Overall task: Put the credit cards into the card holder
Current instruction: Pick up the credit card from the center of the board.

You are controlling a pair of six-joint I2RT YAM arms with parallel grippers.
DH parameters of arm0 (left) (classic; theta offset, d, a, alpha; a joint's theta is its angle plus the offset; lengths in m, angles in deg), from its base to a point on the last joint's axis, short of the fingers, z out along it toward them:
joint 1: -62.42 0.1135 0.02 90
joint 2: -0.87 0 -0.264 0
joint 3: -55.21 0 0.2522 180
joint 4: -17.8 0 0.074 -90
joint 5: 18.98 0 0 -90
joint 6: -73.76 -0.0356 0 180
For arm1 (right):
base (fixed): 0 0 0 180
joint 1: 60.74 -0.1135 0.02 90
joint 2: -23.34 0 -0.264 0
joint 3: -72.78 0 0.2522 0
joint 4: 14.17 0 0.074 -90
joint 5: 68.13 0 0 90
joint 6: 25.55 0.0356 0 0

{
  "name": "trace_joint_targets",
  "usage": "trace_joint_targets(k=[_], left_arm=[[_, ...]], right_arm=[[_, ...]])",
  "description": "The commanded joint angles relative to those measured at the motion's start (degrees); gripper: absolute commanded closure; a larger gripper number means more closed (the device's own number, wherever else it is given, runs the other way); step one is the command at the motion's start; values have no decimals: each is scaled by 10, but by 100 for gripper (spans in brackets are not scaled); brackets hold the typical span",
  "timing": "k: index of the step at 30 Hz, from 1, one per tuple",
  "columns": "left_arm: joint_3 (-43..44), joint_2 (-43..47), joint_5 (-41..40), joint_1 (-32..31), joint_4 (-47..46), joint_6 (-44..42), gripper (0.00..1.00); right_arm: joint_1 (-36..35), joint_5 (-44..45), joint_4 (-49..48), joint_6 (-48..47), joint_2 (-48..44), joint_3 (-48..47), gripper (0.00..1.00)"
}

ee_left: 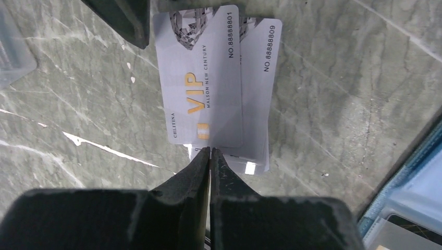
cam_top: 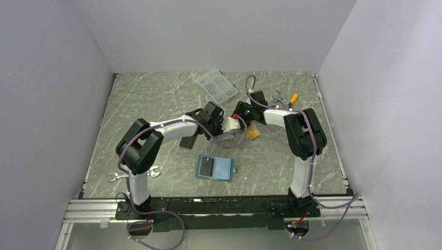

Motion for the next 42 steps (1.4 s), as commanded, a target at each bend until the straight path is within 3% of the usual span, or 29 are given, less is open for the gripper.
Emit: trace_joint_targets(k=[1,20,32,42], left_arm=[[9,-10,-17,-1,-27,-18,91],[-5,-26,-33,-22,-12,-54,94],[-14,-16,-50,-25,-14,-56,95],[-15,-14,-48,-25,-11,-57,95]], right_arm=[[2,-14,-18,11,-7,31,57],[6,-46,-88,54,-29,81,68],[5,-12,-53,35,-92,78,78],[1,-22,-54,32,-85,81,89]])
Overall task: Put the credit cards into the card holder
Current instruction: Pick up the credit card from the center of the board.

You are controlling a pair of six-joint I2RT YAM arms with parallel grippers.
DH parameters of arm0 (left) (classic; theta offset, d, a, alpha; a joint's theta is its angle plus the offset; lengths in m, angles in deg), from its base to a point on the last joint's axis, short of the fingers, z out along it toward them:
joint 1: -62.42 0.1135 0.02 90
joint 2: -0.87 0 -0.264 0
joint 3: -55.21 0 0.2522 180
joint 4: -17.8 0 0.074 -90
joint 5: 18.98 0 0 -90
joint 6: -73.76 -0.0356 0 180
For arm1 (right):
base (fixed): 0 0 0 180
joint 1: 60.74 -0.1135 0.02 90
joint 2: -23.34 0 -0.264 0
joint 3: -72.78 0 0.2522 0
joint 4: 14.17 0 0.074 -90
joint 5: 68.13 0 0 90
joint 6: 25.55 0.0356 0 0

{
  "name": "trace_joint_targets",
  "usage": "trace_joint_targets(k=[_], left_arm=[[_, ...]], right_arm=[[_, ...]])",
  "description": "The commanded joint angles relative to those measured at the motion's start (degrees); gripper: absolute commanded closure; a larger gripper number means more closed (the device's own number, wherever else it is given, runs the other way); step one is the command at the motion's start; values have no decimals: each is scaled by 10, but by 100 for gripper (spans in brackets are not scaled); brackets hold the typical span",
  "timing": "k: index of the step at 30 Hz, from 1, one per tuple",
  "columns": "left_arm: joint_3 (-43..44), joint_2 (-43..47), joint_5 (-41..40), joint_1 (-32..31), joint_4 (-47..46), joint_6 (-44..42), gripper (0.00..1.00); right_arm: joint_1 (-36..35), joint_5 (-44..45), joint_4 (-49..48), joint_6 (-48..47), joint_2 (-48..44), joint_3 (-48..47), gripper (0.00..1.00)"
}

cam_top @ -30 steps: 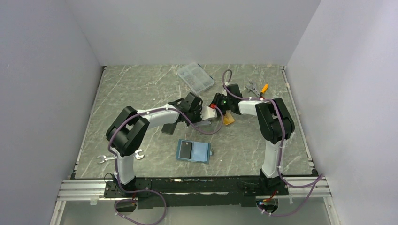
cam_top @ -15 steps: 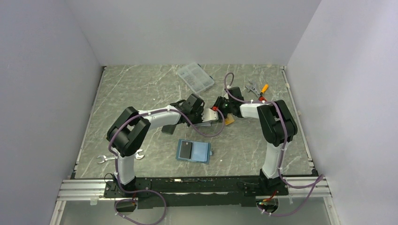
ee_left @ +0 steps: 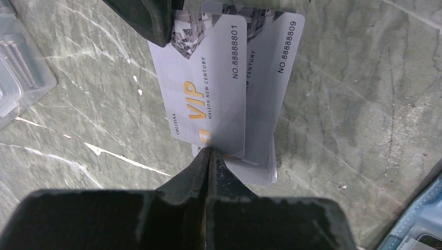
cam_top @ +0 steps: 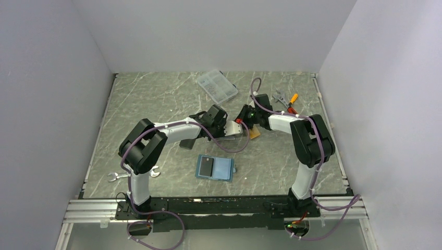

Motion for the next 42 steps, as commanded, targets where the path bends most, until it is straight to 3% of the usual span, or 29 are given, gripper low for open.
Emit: trace_joint_targets(k=[1,4,11,14,19,21,23,32,38,42], left_arm=[[-11,3,6,-3,17,-3,95],[-7,10,3,0,21,-3,96],[31,65,37,24,75,21,88],[56,101,70,42,123,33,72],[94,164,157,80,207,42,56],[103,185,208,96,229,46,33],[103,203,255,113,243,49,24],[91,229,429,149,309,53,22],[130,228,543,173,433,-2,24],[110,268,579,173,432,8,21]], right_arm=[[-3,3,-3,-11,-10,-6,92],[-2,1,-7,-9,-16,-4,100],[-2,-34,-35,-4,-39,13,100],[-2,-44,-49,-7,-61,34,100],[-2,-73,-75,-16,-110,56,100],[-3,-92,-69,-25,-124,53,100],[-5,-108,-70,-31,-145,56,100],[-67,-188,10,-106,-224,19,100],[-112,-210,77,-132,-269,-11,100],[-141,-193,112,-152,-295,-27,100]])
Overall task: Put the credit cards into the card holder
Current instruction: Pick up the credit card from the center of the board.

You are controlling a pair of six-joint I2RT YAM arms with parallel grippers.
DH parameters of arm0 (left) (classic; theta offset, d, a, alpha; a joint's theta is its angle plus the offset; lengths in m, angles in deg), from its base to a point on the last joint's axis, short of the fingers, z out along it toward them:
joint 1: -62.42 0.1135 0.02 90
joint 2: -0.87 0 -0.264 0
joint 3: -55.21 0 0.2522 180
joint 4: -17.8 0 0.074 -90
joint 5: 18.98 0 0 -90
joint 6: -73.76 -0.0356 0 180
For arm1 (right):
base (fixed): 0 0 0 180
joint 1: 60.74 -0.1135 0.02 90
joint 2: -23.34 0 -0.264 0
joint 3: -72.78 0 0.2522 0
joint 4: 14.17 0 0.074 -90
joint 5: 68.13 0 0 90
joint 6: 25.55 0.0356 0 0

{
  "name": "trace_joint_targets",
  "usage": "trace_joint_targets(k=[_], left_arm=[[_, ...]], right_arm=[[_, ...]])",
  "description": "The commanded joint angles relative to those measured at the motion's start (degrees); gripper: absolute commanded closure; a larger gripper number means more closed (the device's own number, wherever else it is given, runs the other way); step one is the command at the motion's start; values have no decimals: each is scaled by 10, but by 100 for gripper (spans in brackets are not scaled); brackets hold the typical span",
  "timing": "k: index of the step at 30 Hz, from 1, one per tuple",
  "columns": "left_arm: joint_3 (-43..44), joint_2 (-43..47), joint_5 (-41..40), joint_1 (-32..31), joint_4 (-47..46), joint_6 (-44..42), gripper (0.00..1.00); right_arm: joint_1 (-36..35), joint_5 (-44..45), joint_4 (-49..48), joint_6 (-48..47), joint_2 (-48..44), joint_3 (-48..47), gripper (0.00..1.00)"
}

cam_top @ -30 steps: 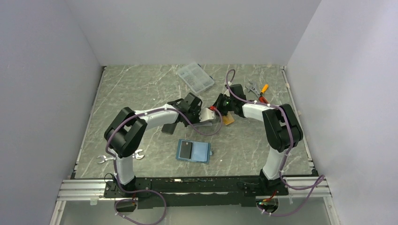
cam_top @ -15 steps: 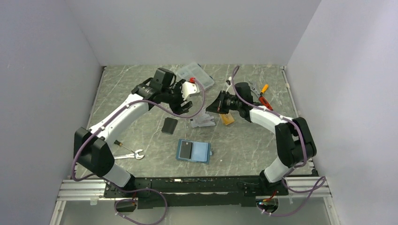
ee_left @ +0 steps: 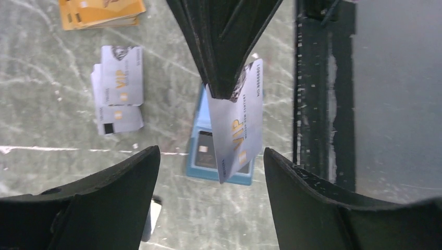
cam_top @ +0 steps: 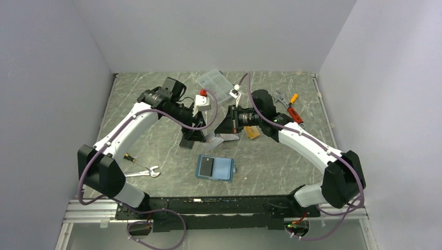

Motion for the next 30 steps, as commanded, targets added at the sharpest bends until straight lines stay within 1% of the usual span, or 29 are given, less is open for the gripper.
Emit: trace_joint_targets(k=[1,10,13,16,18,21,25,26,27,29,30], left_arm=[[-1,53,101,-1,35,-12,21],[-40,79,148,-1,36,9,26],[-50,76,146,-1,21,25,30],[-49,72,146,-1,12,38,36],[-47,70,149,-1,8,42,44],[-41,61,164,-2,13,43,63],[-16,35,197,-2,47,25,87],[-8,28,203,-1,59,17,91],[2,21,213,-1,73,10,99],[12,13,229,-2,93,-1,100],[15,11,236,-2,101,-6,100]], right_arm=[[-21,-3,39,-32,-39,-32,100],[-37,15,50,-47,-74,-60,100],[-39,16,48,-50,-80,-66,100],[-43,17,55,-56,-82,-74,100],[-43,18,56,-58,-85,-77,100],[-47,18,52,-58,-88,-82,100],[-62,28,48,-60,-87,-93,100],[-64,35,50,-60,-86,-96,100],[-65,40,49,-57,-86,-95,99],[-64,50,42,-52,-94,-86,82],[-63,55,37,-49,-102,-78,77]])
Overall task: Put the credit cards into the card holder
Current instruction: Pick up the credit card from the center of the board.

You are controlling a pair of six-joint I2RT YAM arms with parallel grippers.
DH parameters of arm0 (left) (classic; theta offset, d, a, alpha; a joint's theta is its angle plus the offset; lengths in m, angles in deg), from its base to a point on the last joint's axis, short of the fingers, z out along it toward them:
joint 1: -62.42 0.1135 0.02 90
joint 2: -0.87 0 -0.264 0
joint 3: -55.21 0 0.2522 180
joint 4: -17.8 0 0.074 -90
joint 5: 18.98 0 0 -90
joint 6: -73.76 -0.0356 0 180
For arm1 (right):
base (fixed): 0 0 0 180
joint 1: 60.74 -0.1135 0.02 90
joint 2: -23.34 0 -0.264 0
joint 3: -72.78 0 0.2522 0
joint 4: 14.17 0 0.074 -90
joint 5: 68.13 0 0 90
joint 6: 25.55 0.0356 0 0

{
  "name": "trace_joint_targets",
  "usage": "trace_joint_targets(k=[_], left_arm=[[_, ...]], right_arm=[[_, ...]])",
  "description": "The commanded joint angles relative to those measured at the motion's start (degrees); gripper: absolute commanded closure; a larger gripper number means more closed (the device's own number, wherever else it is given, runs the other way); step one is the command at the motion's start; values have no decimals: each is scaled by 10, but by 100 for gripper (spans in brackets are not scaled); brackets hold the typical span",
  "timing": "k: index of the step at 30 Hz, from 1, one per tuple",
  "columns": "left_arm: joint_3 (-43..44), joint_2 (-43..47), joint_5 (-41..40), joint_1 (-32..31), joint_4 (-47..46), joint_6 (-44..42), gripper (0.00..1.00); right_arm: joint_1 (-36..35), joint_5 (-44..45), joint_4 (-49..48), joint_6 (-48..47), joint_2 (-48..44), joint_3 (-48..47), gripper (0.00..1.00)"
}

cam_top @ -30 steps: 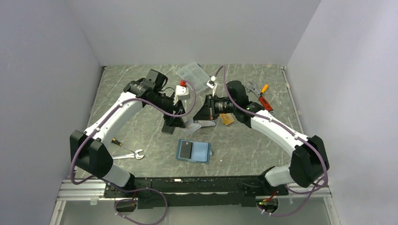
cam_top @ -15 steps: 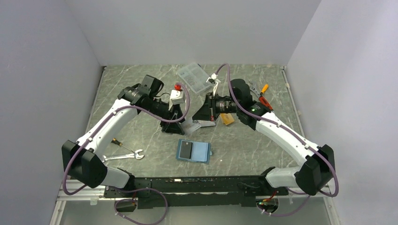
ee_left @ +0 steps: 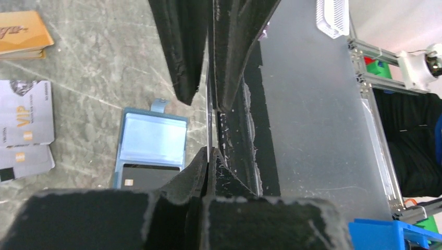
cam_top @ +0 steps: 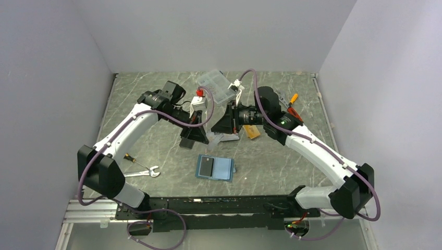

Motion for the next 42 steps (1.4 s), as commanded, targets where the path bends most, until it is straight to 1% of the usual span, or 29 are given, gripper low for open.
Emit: trace_joint_targets(k=[1,3,4,6,8,11,16,20,25,26,28,31,33,35,37,39,40,42], left_arm=[[42,-10,76,-3,45,-31,100],[41,-7,86,1,35,-12,100],[41,-5,94,5,28,-2,100],[42,3,105,11,16,19,100],[38,15,112,16,-10,53,100],[17,44,115,21,-84,131,100],[-18,81,114,27,-217,263,100],[-28,87,116,27,-258,310,100],[-49,98,107,32,-312,355,100],[-52,99,105,33,-321,382,100],[-60,102,108,34,-346,407,100],[-66,106,108,34,-367,427,100],[-64,108,106,34,-368,430,100],[-65,110,102,34,-374,437,100],[-66,111,103,34,-378,443,100],[-69,112,104,35,-386,454,99],[-70,113,107,35,-394,459,98],[-70,114,109,36,-392,463,92]], right_arm=[[-2,36,-33,3,-39,-3,68],[7,45,-39,10,-57,16,58],[13,44,-44,14,-67,25,55],[27,44,-56,24,-89,48,50],[38,46,-74,35,-111,75,47],[45,42,-114,64,-133,111,46],[44,24,-196,121,-132,139,46],[39,22,-261,158,-129,150,47],[21,31,-308,180,-126,156,47],[18,32,-313,183,-125,157,48],[8,38,-321,184,-123,158,48],[-2,50,-320,185,-116,155,52],[-4,56,-322,192,-111,155,59],[-6,64,-333,202,-105,159,69],[-8,79,-340,212,-102,164,81],[-8,106,-343,221,-103,169,97],[-9,118,-340,223,-103,171,100],[-9,132,-338,224,-107,173,100]])
